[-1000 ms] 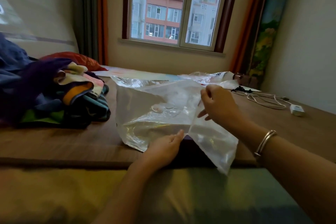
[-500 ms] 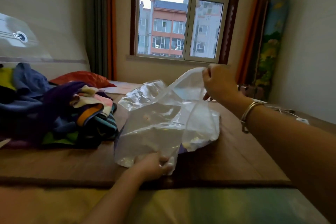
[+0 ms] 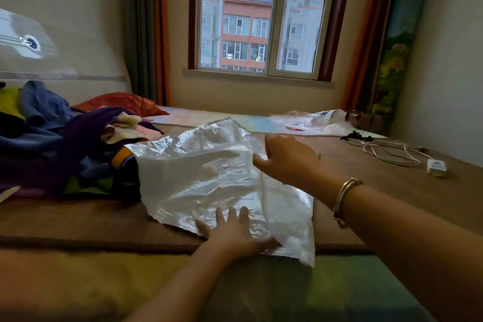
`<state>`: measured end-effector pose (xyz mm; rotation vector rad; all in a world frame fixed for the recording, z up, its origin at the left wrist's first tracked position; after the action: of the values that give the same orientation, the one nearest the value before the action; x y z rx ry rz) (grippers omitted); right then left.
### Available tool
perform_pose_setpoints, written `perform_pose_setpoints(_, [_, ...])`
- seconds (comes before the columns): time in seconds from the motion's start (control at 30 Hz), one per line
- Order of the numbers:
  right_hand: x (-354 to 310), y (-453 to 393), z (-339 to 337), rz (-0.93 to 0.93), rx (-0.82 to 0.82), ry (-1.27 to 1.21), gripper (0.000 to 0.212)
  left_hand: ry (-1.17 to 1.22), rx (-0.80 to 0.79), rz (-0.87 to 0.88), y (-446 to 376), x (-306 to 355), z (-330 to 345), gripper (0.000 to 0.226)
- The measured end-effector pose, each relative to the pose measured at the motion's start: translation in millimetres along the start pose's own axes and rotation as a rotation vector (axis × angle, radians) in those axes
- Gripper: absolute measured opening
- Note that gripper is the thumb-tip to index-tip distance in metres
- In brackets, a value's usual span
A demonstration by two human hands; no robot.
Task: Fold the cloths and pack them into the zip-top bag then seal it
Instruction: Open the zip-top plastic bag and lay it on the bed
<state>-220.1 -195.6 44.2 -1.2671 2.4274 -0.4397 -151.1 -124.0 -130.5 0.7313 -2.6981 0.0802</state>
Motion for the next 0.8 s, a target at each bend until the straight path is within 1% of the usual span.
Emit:
perform_pose_setpoints(0.07, [8.8, 16.2, 18.5, 0.029, -0.104, 0.099, 0.038, -0.067, -0.004, 0.008, 2.0, -0.1, 2.8, 0.114])
perform_pose_setpoints(0.13, [20.9, 29.8, 39.5, 0.083, -0.316, 0.151, 0.04, -0.084, -0.014, 0.002, 3.5, 0.5, 3.4, 0.115])
perform_pose_setpoints(0.17, [26.3, 36.0, 49.1, 0.112, -0.423, 0.138, 0.039, -0.089, -0.023, 0.0, 4.1, 0.3, 3.8, 0.115])
perform_pose_setpoints(0.2, [30.2, 40.1, 56.7, 0.133, -0.494, 0.101, 0.036, -0.101, -0.031, -0.001, 3.8, 0.0, 3.9, 0.115])
perform_pose_setpoints(0.23, [32.2, 41.5, 61.0, 0.142, -0.514, 0.048, 0.034, -0.116, -0.031, 0.002, 4.1, 0.4, 3.3, 0.115])
perform_pose_setpoints(0.27, [33.4, 39.8, 61.1, 0.145, -0.482, -0.01, 0.031, -0.127, -0.028, 0.002, 4.3, 0.9, 3.0, 0.116])
perform_pose_setpoints(0.3, [33.9, 35.9, 56.6, 0.138, -0.401, -0.06, 0.029, -0.132, -0.022, 0.0, 3.9, 1.0, 3.3, 0.118])
perform_pose_setpoints(0.37, [36.7, 25.1, 36.5, 0.104, -0.139, -0.115, 0.029, -0.13, -0.015, -0.006, 0.4, 0.0, 4.2, 0.117])
perform_pose_setpoints(0.43, [43.4, 16.9, 14.0, 0.072, 0.109, -0.173, 0.03, -0.078, -0.009, -0.013, -3.5, -0.3, 2.4, 0.102])
perform_pose_setpoints(0.47, [46.8, 14.7, 6.4, 0.062, 0.187, -0.2, 0.031, -0.036, -0.004, -0.014, -5.8, 0.0, 1.1, 0.094])
perform_pose_setpoints(0.5, [49.4, 13.4, 2.0, 0.054, 0.23, -0.219, 0.032, -0.001, -0.003, -0.016, -7.2, 0.8, 0.5, 0.089])
perform_pose_setpoints(0.57, [50.9, 11.7, -1.2, 0.032, 0.241, -0.205, 0.033, 0.034, 0.001, -0.027, -12.4, 6.1, -0.3, 0.089])
perform_pose_setpoints(0.63, [52.7, 8.9, 1.6, -0.003, 0.25, -0.072, 0.031, 0.061, 0.038, -0.021, -19.4, 14.2, 0.3, 0.097])
perform_pose_setpoints(0.67, [56.0, 6.4, 2.0, -0.019, 0.272, 0.01, 0.028, 0.122, 0.08, 0.007, -23.9, 19.9, -1.0, 0.098])
perform_pose_setpoints(0.7, [61.1, 3.4, 1.7, -0.027, 0.289, 0.08, 0.024, 0.234, 0.128, 0.053, -27.8, 27.2, -3.8, 0.096])
perform_pose_setpoints(0.73, [68.3, 0.1, 1.0, -0.022, 0.294, 0.139, 0.018, 0.37, 0.176, 0.104, -31.2, 34.8, -6.6, 0.088])
perform_pose_setpoints(0.77, [77.9, -2.9, 1.5, 0.0, 0.28, 0.191, 0.013, 0.484, 0.22, 0.158, -33.0, 42.9, -9.6, 0.076])
perform_pose_setpoints(0.8, [88.5, -5.3, 3.0, 0.032, 0.251, 0.237, 0.01, 0.527, 0.263, 0.213, -32.9, 50.4, -13.0, 0.063])
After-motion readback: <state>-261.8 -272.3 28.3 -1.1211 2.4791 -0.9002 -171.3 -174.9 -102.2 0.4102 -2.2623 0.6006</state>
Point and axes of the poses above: each hand's wrist, its own y-axis away from the middle knuckle, its own z-axis out of the palm, x = y × z, the point moved 6 cm from there along -y, towards the middle knuckle, and after that the axes turned 13 degrees about z, right-handed, at the moved point
